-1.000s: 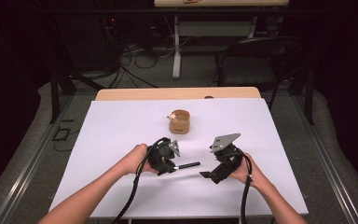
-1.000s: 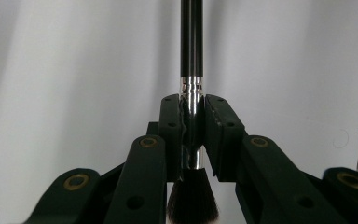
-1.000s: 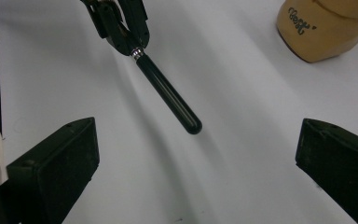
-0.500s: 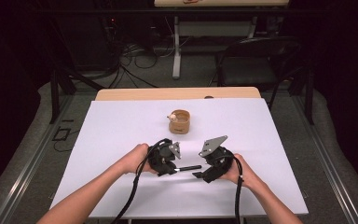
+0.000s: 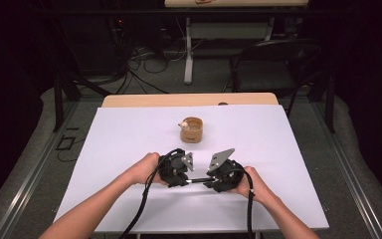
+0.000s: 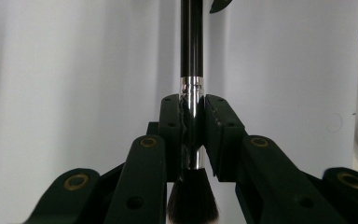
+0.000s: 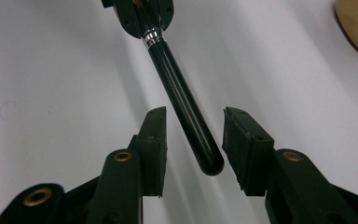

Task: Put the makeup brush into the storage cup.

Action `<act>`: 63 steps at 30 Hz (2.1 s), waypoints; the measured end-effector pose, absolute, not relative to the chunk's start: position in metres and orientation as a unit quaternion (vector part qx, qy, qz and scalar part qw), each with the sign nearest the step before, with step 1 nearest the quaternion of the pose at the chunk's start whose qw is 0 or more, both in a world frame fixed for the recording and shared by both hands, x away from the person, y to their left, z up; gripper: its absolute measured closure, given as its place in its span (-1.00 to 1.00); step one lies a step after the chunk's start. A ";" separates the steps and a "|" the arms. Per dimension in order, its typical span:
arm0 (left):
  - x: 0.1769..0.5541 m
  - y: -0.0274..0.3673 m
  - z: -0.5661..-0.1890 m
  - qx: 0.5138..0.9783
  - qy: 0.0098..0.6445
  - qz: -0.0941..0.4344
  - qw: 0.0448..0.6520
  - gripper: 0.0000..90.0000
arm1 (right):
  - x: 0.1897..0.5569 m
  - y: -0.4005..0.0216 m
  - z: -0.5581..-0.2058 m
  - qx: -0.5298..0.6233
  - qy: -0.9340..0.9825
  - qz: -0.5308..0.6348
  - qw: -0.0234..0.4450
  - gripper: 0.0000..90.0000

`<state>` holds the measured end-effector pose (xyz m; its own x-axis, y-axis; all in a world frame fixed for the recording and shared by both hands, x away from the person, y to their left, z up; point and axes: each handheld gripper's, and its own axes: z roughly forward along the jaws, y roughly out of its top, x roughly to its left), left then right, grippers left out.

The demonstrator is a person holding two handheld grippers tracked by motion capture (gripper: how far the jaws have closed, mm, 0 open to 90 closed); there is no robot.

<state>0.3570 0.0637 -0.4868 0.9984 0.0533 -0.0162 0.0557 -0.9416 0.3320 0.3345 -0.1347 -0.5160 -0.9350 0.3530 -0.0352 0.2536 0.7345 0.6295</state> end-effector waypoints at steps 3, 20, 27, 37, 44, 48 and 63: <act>0.356 0.062 -0.487 0.985 0.021 -0.001 0.169 0.72 | 0.334 -0.134 -0.517 0.162 0.930 0.321 0.075 0.39; 0.355 0.052 -0.485 0.989 -0.019 0.020 0.142 0.72 | 0.332 -0.132 -0.522 0.137 0.939 0.307 0.076 0.65; 0.364 0.057 -0.487 0.987 -0.021 0.010 0.160 0.53 | 0.329 -0.131 -0.523 0.111 0.941 0.313 0.058 0.77; 0.370 0.079 -0.484 0.971 0.049 0.018 0.233 -0.65 | 0.328 -0.133 -0.522 0.115 0.940 0.316 0.062 0.77; 0.367 0.099 -0.489 0.956 0.087 0.031 0.279 -0.95 | 0.328 -0.136 -0.521 0.120 0.939 0.314 0.068 0.77; 0.363 0.108 -0.494 0.945 0.104 0.038 0.306 -1.00 | 0.328 -0.137 -0.520 0.121 0.939 0.315 0.070 0.77; 0.350 0.138 -0.504 0.921 0.147 0.065 0.356 -1.00 | 0.327 -0.142 -0.517 0.129 0.936 0.318 0.076 0.77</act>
